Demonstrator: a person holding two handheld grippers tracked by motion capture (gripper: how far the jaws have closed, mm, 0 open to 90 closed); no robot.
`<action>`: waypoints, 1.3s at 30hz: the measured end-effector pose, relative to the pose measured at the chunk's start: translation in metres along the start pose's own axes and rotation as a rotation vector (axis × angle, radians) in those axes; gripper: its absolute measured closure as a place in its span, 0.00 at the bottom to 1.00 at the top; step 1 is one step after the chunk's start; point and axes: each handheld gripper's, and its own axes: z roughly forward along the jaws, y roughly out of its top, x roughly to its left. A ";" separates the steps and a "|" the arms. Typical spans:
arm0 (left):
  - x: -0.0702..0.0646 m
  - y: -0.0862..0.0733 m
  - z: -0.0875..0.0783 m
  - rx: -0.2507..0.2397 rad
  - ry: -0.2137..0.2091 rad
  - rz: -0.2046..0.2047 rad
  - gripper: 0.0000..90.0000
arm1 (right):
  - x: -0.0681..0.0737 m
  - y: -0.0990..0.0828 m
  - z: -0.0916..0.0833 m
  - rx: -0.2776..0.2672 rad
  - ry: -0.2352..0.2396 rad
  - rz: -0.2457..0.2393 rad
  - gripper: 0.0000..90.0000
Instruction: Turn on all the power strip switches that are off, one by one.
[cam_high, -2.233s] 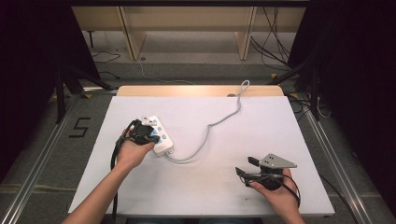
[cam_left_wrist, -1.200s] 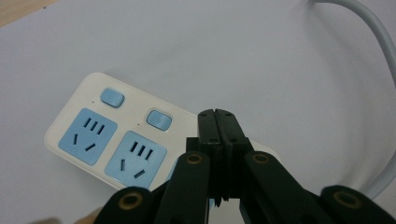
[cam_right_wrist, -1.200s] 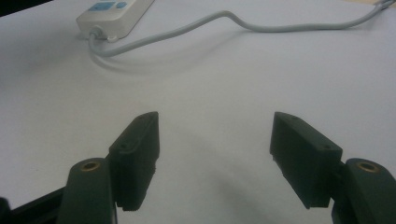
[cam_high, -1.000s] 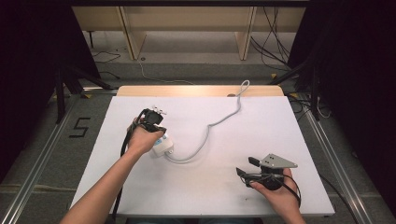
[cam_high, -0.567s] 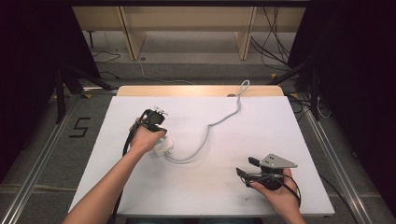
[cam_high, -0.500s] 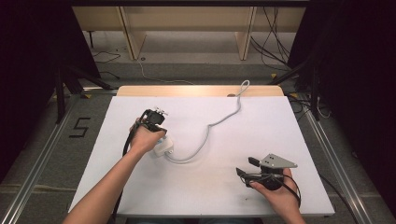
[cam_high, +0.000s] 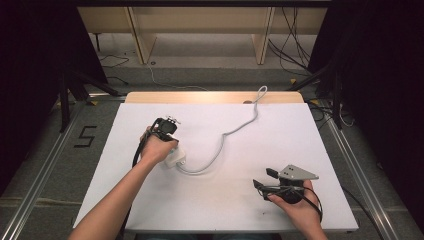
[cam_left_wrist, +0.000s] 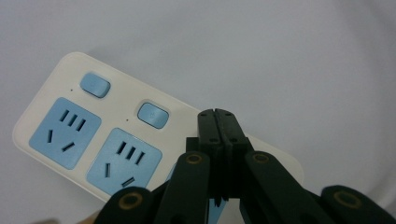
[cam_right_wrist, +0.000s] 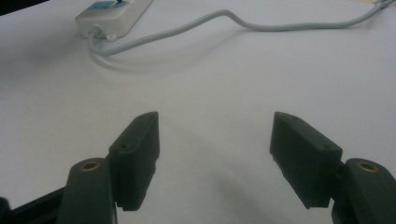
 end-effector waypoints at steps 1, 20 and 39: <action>0.000 0.000 0.000 0.005 -0.002 -0.005 1.00 | 0.000 0.000 0.000 0.000 0.000 0.000 0.38; -0.003 0.005 0.003 0.049 0.024 -0.029 1.00 | 0.001 0.000 0.001 0.006 0.002 -0.008 0.38; -0.011 0.010 0.005 0.095 0.075 0.027 1.00 | 0.001 0.000 0.001 0.011 0.004 -0.008 0.38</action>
